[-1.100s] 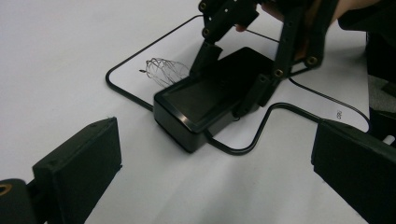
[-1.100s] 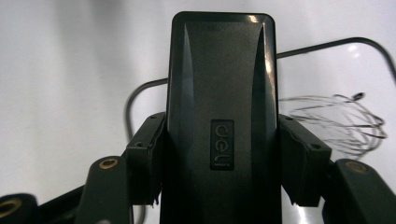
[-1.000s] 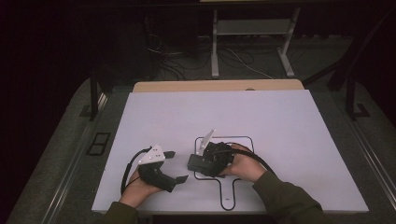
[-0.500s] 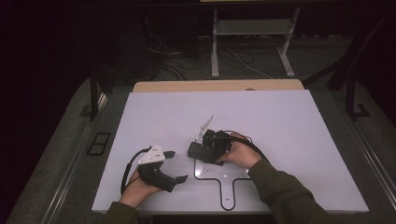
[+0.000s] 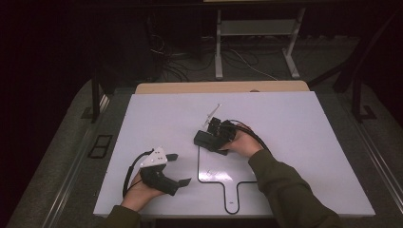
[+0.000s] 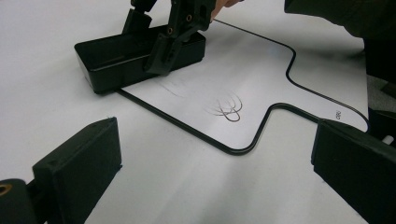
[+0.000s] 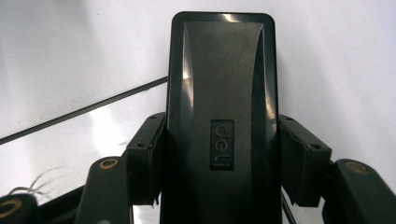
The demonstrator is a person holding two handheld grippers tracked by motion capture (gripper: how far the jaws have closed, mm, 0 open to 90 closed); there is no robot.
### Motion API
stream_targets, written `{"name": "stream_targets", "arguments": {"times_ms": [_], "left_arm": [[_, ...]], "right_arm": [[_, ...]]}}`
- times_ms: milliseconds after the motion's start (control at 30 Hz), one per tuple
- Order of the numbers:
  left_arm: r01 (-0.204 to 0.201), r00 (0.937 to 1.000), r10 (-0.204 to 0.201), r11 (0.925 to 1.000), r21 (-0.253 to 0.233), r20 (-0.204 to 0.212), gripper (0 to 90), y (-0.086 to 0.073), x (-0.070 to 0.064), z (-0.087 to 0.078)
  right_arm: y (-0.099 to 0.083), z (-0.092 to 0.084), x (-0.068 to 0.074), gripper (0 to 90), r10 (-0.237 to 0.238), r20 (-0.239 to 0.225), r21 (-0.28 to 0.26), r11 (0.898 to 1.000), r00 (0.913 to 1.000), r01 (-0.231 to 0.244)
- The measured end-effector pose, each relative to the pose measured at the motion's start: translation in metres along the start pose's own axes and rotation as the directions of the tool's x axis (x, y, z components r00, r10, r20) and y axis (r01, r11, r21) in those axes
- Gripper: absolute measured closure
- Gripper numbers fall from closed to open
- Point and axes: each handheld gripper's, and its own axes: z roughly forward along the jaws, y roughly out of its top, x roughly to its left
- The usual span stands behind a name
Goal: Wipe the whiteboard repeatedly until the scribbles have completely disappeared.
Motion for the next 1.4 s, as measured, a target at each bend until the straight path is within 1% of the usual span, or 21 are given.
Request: {"name": "stream_targets", "arguments": {"times_ms": [67, 167, 233, 367, 433, 467, 500, 567, 600, 633, 700, 733, 800, 867, 900, 967, 1000, 1100, 1167, 1267, 1400], "left_arm": [[-0.005, 1.0, 0.005, 1.0, 0.005, 0.0, 0.6, 0.0, 0.0, 0.0], [-0.006, 1.0, 0.006, 1.0, 0.005, 0.0, 0.6, 0.0, 0.0, 0.0], [-0.005, 1.0, 0.005, 1.0, 0.004, 0.0, 0.6, 0.0, 0.0, 0.0], [-0.005, 1.0, 0.005, 1.0, 0.005, -0.002, 0.6, 0.0, 0.0, 0.0], [-0.003, 1.0, 0.003, 1.0, 0.004, -0.001, 0.6, 0.0, 0.0, 0.0], [-0.005, 1.0, 0.005, 1.0, 0.005, -0.001, 0.6, 0.0, 0.0, 0.0], [-0.005, 1.0, 0.005, 1.0, 0.005, -0.001, 0.6, 0.0, 0.0, 0.0], [-0.005, 1.0, 0.005, 1.0, 0.005, -0.001, 0.6, 0.0, 0.0, 0.0], [-0.005, 1.0, 0.005, 1.0, 0.006, -0.002, 0.6, 0.0, 0.0, 0.0], [-0.004, 1.0, 0.004, 1.0, 0.005, -0.002, 0.6, 0.0, -0.001, 0.0], [-0.005, 1.0, 0.005, 1.0, 0.004, -0.001, 0.6, 0.001, -0.001, 0.0], [-0.005, 1.0, 0.005, 1.0, 0.004, -0.001, 0.6, 0.001, -0.001, 0.0], [-0.003, 1.0, 0.003, 1.0, 0.002, -0.001, 0.6, 0.001, -0.001, 0.0], [-0.004, 1.0, 0.004, 1.0, 0.004, -0.002, 0.6, 0.001, -0.001, 0.0], [-0.004, 1.0, 0.004, 1.0, 0.001, -0.002, 0.6, 0.001, -0.001, 0.0], [-0.002, 1.0, 0.002, 1.0, 0.001, -0.003, 0.6, 0.001, -0.001, 0.0], [-0.004, 1.0, 0.004, 1.0, 0.004, -0.002, 0.6, 0.001, -0.001, 0.0], [-0.005, 1.0, 0.005, 1.0, 0.004, -0.003, 0.6, 0.001, -0.001, 0.0], [-0.007, 1.0, 0.007, 1.0, 0.005, -0.002, 0.6, 0.001, -0.002, 0.0], [-0.007, 1.0, 0.007, 1.0, 0.004, -0.003, 0.6, 0.001, -0.002, 0.0], [-0.007, 1.0, 0.007, 1.0, 0.004, -0.004, 0.6, 0.001, -0.002, 0.0]], "right_arm": [[0.0, 0.0, 0.0, 38.8, 0.005, -0.001, -0.003, 1.0, 1.0, -0.005], [0.0, 0.0, 0.002, 38.9, -0.011, 0.008, 0.001, 1.0, 0.9999, 0.011], [-0.001, 0.0, 0.004, 38.8, -0.013, 0.006, 0.005, 1.0, 0.9999, 0.013], [-0.002, -0.002, 0.011, 38.8, -0.037, -0.005, 0.019, 0.999, 0.9993, 0.037], [-0.003, -0.003, 0.017, 38.8, -0.046, -0.012, 0.022, 0.999, 0.9989, 0.046], [-0.004, -0.003, 0.022, 38.8, -0.06, -0.019, 0.022, 0.998, 0.998, 0.061], [-0.004, -0.003, 0.022, 38.8, -0.06, -0.019, 0.022, 0.998, 0.998, 0.061], [-0.006, -0.005, 0.029, 38.8, -0.065, -0.029, 0.024, 0.998, 0.9975, 0.065], [-0.007, -0.006, 0.034, 38.9, -0.077, -0.034, 0.022, 0.997, 0.9964, 0.078], [-0.007, -0.006, 0.034, 38.9, -0.077, -0.034, 0.022, 0.997, 0.9964, 0.078], [-0.009, -0.006, 0.04, 38.9, -0.09, -0.041, 0.02, 0.996, 0.9951, 0.091], [-0.011, -0.007, 0.047, 38.9, -0.106, -0.047, 0.02, 0.994, 0.9932, 0.107], [-0.012, -0.008, 0.051, 38.8, -0.113, -0.05, 0.02, 0.993, 0.9923, 0.114], [-0.014, -0.009, 0.062, 38.8, -0.136, -0.06, 0.014, 0.991, 0.9889, 0.137], [-0.014, -0.009, 0.062, 38.8, -0.136, -0.06, 0.014, 0.991, 0.9889, 0.137], [-0.017, -0.011, 0.072, 38.9, -0.156, -0.073, 0.012, 0.987, 0.985, 0.157], [-0.017, -0.011, 0.072, 38.9, -0.156, -0.073, 0.012, 0.987, 0.985, 0.157], [-0.02, -0.012, 0.082, 38.9, -0.174, -0.084, 0.013, 0.984, 0.9812, 0.175], [-0.021, -0.013, 0.087, 38.9, -0.195, -0.085, 0.009, 0.98, 0.9771, 0.196], [-0.022, -0.012, 0.086, 38.9, -0.198, -0.089, 0.001, 0.98, 0.9761, 0.199], [-0.02, -0.011, 0.079, 38.9, -0.185, -0.074, -0.005, 0.983, 0.98, 0.185]]}}
